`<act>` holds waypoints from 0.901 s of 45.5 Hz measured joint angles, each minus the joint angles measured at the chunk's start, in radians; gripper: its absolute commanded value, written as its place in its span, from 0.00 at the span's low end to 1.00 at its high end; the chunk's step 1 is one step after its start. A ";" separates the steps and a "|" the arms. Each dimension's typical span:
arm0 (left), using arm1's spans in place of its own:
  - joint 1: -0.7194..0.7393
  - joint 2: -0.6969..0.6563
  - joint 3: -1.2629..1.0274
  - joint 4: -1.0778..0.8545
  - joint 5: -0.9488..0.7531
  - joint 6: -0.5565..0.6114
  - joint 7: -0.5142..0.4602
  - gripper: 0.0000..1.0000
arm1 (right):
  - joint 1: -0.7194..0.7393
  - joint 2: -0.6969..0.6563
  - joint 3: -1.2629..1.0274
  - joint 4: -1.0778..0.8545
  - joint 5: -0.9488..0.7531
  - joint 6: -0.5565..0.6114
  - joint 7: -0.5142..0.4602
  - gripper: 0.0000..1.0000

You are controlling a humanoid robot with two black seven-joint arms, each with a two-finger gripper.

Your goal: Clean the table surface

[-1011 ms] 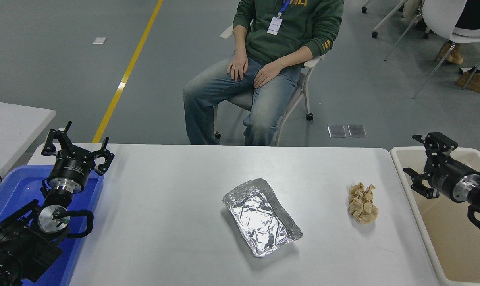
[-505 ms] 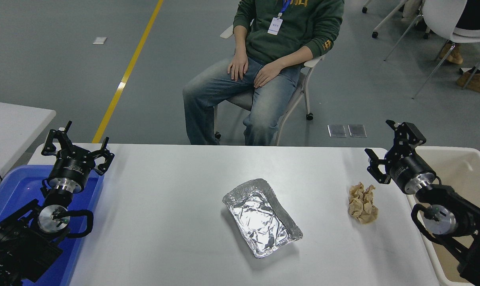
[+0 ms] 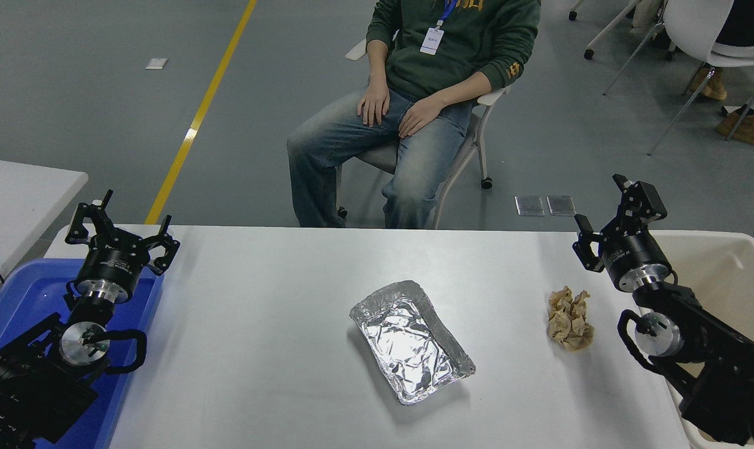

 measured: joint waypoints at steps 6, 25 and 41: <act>0.000 0.000 0.000 0.000 0.000 0.000 0.000 1.00 | -0.001 0.004 -0.009 0.020 -0.051 -0.053 0.014 1.00; 0.000 0.000 0.000 0.000 0.000 0.000 0.000 1.00 | -0.004 0.038 -0.017 0.016 -0.097 -0.117 0.024 1.00; 0.000 0.000 0.000 0.000 0.000 0.000 0.000 1.00 | -0.006 0.085 -0.014 -0.025 -0.025 -0.072 -0.009 1.00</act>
